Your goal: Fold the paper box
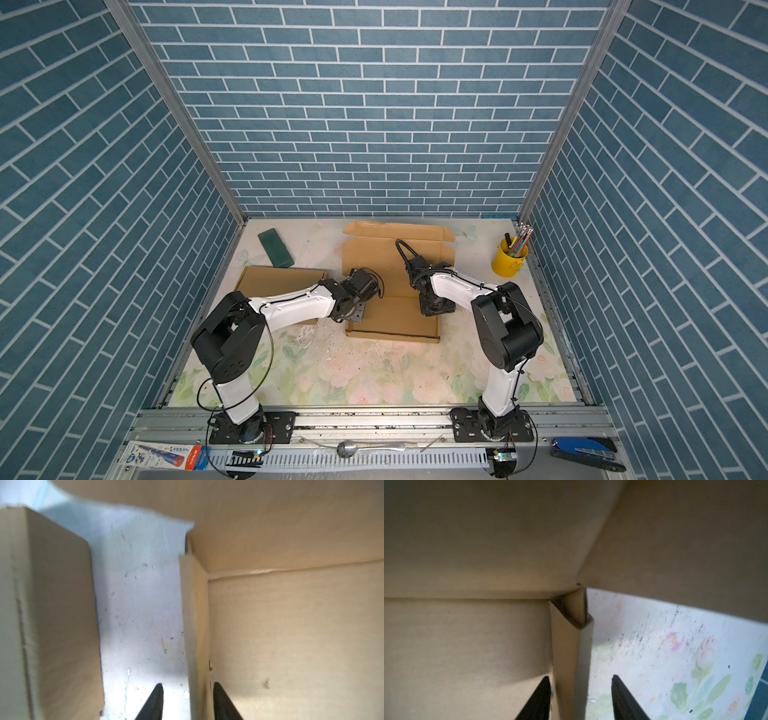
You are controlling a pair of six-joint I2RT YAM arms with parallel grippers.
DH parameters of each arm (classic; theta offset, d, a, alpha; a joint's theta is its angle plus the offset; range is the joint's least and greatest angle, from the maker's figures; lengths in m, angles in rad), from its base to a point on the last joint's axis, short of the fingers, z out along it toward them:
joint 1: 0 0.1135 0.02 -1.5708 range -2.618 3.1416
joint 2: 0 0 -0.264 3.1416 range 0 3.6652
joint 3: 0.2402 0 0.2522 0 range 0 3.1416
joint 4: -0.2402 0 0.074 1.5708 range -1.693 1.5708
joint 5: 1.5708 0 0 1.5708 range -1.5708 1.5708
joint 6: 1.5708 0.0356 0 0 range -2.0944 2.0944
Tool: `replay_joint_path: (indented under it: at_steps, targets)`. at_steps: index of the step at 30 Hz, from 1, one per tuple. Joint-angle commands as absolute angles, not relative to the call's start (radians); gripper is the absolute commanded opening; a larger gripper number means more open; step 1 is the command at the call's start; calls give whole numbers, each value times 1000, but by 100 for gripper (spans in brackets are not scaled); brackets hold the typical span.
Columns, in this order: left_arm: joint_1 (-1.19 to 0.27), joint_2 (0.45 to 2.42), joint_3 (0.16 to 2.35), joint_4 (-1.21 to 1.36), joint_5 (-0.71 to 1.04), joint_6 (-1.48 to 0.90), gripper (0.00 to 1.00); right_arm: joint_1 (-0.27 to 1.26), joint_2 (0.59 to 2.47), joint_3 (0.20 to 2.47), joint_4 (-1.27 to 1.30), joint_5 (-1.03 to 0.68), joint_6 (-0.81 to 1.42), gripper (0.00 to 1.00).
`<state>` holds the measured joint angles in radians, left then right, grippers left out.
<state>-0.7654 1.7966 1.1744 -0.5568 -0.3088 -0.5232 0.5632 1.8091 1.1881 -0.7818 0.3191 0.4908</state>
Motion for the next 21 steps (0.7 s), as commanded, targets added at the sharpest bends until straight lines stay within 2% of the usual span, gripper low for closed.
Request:
replay_joint_path:
  at_steps: [1,10,21]
  targets:
    - [-756,1769,1198,-578,-302,-518,45,565,1771,1209,-813,295,500,51]
    - [-754,1747,1192,-554,-292,-504,47,544,1729,1214,-795,213,512,61]
    - [-753,1683,1187,-543,-321,-458,54,509,1678,1227,-798,160,497,64]
